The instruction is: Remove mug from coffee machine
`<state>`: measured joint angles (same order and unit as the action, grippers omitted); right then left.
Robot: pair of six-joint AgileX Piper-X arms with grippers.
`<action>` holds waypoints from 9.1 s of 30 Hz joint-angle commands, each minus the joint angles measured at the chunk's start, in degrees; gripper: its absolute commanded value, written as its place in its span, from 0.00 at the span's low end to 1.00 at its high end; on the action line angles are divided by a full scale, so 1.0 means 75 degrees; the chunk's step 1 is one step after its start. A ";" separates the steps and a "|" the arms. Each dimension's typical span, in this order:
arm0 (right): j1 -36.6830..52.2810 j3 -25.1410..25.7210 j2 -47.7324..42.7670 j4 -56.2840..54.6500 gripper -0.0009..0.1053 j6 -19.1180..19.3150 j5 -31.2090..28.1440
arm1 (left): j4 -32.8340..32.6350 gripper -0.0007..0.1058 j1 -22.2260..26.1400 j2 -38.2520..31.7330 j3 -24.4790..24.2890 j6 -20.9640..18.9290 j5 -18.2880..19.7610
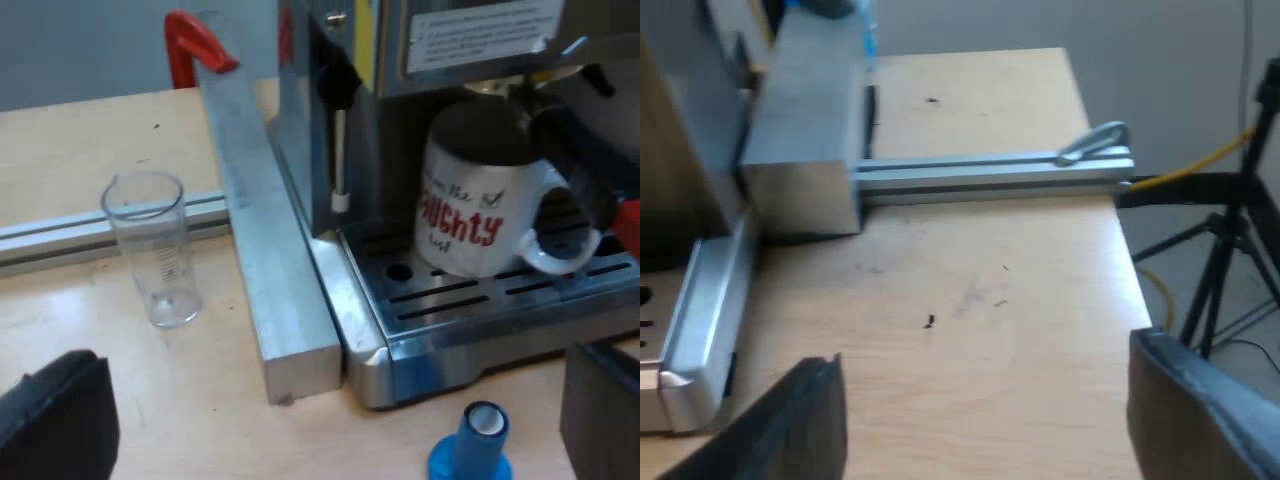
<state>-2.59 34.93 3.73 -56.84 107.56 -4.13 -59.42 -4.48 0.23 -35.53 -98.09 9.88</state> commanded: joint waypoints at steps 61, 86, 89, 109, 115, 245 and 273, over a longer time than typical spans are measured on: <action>-0.6856 -0.1595 0.6825 0.8428 0.63 -0.0456 -0.0822 | 0.4025 0.86 -0.1239 0.0961 0.2954 0.0091 0.1751; -0.6853 -0.1232 1.1313 1.3778 0.63 -0.0661 -0.1683 | 0.4318 0.86 -0.1239 0.0968 0.3367 0.0091 0.1751; -0.6853 -0.0956 1.1600 1.3783 0.63 -0.0661 -0.1709 | 0.4318 0.86 -0.1239 0.0968 0.3367 0.0091 0.1751; -0.6590 0.0444 1.2763 1.3359 0.63 -0.1315 -0.1996 | 0.4357 0.86 -0.1239 0.0968 0.3367 0.0091 0.1751; -0.6578 0.0555 1.2763 1.3028 0.47 -0.1315 -0.1996 | 0.4357 0.86 -0.1239 0.0968 0.3367 0.0091 0.1751; -0.2878 -0.3356 0.8277 1.2151 0.01 -0.0636 -0.2034 | 0.4538 0.86 -0.3023 0.0968 0.3367 -0.0314 0.1908; -0.2878 -0.3356 0.9850 1.2859 0.46 -0.0642 -0.2050 | 0.4487 0.86 -0.3023 0.0968 0.3367 -0.0314 0.1903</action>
<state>-24.40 9.09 78.20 39.93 102.16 -19.16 -26.40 -26.81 7.29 -10.03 -99.82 24.79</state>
